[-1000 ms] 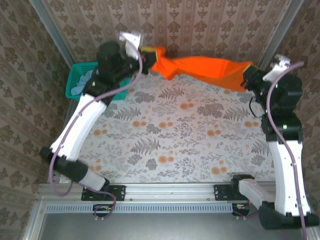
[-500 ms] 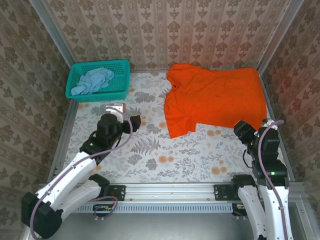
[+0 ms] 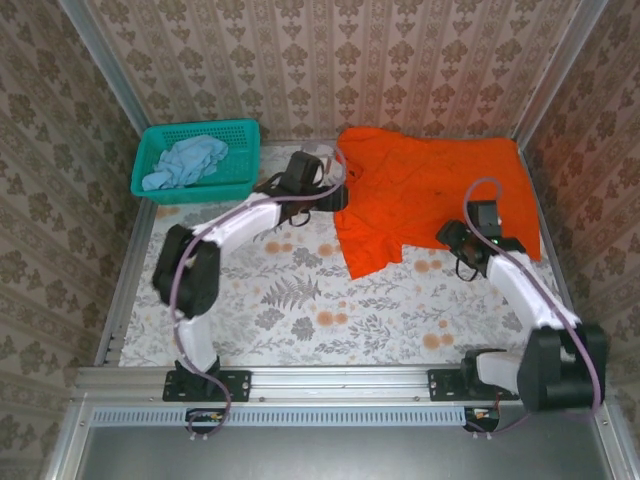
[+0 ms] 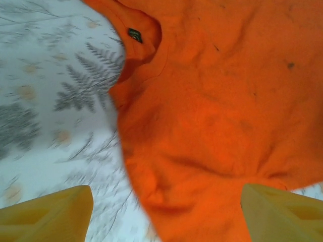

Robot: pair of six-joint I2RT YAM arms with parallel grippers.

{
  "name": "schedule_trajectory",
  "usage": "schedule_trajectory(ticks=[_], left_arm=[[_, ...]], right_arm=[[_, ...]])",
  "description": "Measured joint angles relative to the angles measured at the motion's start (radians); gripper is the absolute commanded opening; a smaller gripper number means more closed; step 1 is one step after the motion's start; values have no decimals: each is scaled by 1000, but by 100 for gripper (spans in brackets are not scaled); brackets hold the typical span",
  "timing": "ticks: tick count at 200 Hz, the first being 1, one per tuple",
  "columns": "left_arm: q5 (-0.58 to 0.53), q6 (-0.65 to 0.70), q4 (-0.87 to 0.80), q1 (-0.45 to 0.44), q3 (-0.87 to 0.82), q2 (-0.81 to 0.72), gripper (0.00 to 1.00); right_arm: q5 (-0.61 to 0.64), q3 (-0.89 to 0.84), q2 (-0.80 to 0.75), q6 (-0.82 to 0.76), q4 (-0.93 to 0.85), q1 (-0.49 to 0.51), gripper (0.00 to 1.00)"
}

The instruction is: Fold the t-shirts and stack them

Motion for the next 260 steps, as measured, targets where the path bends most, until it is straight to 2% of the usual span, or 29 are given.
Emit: schedule_trajectory(ticks=[29, 57, 66, 95, 115, 122, 133, 166, 214, 223, 232, 251, 260], left_arm=[[59, -68, -72, -3, 169, 238, 76], [80, -116, -134, -14, 173, 268, 75], [99, -130, -159, -23, 172, 261, 72], [159, -142, -216, -40, 201, 289, 37], [160, -126, -282, -26, 256, 327, 10], [158, -121, -293, -20, 256, 330, 5], [165, -113, -296, -11, 247, 324, 3], [175, -85, -245, 6, 100, 238, 6], [188, -14, -294, 41, -154, 63, 14], [184, -7, -302, 45, -188, 38, 20], [182, 0, -306, 47, -221, 15, 34], [188, 0, -306, 54, -276, -32, 46], [189, -1, -319, 64, -297, -54, 56]], right_arm=[[6, 22, 158, 56, 95, -10, 64], [8, 87, 252, 95, 74, -38, 63], [-1, 99, 259, 107, 71, -45, 62], [-5, 106, 271, 128, 60, -52, 58], [-10, 131, 326, 127, 43, -55, 54], [-16, 140, 350, 127, 43, -58, 52], [-27, 150, 385, 125, 42, -63, 50], [-62, 158, 425, 143, 34, -71, 47], [-101, 152, 416, 189, 15, -17, 47], [-115, 139, 402, 195, 2, -6, 47], [-130, 125, 386, 200, -17, 6, 48], [-156, 95, 348, 224, -69, 23, 50], [-164, 80, 328, 238, -95, 32, 50]])
